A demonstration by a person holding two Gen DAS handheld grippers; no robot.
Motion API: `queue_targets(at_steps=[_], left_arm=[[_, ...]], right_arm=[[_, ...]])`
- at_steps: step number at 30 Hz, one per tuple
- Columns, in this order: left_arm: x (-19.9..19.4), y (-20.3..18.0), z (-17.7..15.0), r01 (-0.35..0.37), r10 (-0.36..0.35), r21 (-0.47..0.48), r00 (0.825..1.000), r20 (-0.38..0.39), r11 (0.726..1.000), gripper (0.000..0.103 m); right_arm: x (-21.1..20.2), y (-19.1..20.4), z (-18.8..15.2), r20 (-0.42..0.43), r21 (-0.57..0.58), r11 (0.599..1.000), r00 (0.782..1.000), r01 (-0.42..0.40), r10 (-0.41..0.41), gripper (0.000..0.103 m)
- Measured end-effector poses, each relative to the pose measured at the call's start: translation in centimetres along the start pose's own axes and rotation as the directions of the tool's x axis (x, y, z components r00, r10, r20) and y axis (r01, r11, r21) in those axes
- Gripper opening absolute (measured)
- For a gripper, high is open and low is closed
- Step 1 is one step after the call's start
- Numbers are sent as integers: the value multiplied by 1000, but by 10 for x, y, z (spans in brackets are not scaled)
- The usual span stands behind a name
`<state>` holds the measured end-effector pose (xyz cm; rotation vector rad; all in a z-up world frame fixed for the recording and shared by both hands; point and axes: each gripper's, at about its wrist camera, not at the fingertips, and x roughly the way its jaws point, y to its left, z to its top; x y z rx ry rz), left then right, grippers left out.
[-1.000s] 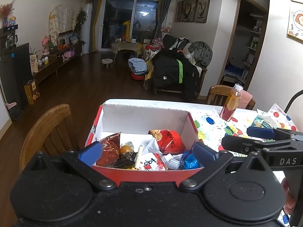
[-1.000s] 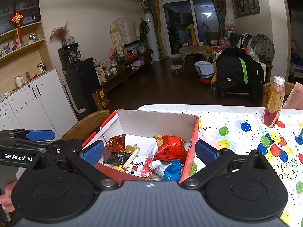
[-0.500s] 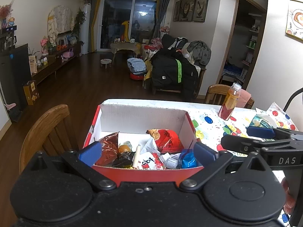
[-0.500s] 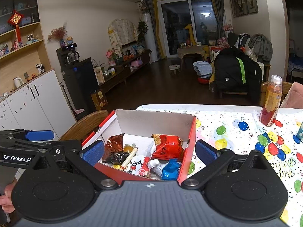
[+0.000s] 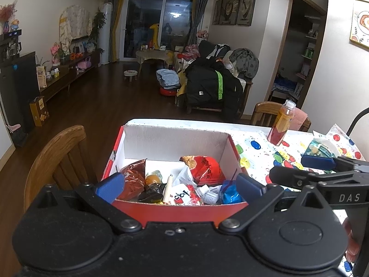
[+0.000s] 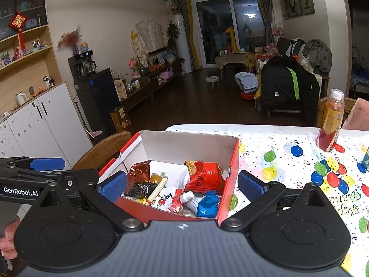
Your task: Organize snacks
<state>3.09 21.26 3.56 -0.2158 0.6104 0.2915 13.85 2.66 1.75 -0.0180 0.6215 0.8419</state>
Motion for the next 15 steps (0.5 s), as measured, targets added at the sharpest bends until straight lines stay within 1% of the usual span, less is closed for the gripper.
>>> queue_targets(at_steps=[15], left_arm=[[2, 1, -2, -7, 7, -5, 1000, -10, 1000, 103]], right_arm=[[1, -2, -2, -14, 13, 1000, 1000, 2, -2, 103]])
